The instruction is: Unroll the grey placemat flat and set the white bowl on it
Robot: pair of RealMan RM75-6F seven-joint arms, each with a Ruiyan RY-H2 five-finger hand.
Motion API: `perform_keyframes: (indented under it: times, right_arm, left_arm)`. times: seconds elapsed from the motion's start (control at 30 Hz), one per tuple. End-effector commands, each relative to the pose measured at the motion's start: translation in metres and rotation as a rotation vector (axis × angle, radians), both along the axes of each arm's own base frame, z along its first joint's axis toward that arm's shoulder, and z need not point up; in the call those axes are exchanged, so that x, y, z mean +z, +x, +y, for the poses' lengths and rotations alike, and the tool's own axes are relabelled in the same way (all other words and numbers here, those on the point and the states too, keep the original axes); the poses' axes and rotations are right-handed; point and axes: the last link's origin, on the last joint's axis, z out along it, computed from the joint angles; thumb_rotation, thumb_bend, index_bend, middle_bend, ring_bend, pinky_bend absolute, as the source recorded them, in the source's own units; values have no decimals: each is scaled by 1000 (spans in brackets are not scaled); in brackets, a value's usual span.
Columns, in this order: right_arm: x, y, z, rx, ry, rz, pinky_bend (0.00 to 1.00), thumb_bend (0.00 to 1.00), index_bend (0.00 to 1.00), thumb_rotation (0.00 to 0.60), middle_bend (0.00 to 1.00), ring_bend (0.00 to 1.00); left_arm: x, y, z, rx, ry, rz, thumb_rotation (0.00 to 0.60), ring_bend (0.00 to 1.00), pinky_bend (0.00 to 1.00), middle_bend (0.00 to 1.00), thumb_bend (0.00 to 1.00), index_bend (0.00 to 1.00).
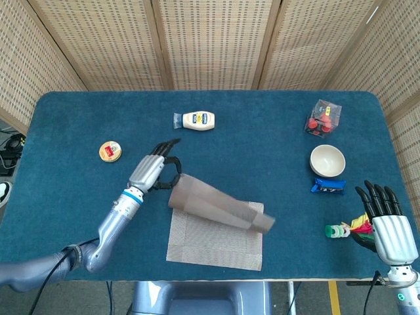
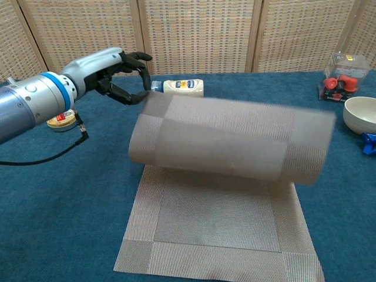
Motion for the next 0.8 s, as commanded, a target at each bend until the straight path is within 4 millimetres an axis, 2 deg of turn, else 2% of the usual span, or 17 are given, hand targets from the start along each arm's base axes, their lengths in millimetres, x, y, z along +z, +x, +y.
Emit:
perform_keyframes:
  times: [0.03,0.4,0.43,0.47,0.57,0.6,0.8]
  right_arm:
    - [-1,0,0,0,1,1,0,0,94,600,0,0]
    - [-4,1,0,-3,9,8,0,0,95,600,0,0]
    - [-4,1,0,-3,9,8,0,0,95,600,0,0]
    - [-4,1,0,-4,9,8,0,0,95,600,0,0]
    - [-4,1,0,-6,12,10,0,0,95,600,0,0]
    - [-4,1,0,-7,13,10,0,0,95,600,0,0]
    - [-10,-1,-1,-1,47,30,0,0,99,600,0,0]
  left_arm:
    - [20,-29,28,120,68,-16,600,0,0,0,698,846]
    - [45,-113,50,300,164,105,600,0,0,0,688,837]
    - [46,-118,50,305,168,119,600,0,0,0,643,795]
    - [47,-123,50,310,169,137,600,0,0,0,503,655]
    - [49,-137,47,318,157,173,600,0,0,0,35,73]
    - [51,-142,44,316,151,172,600,0,0,0,0,0]
    - [77,-155,30,260,243,155,600,0,0,0,0,0]
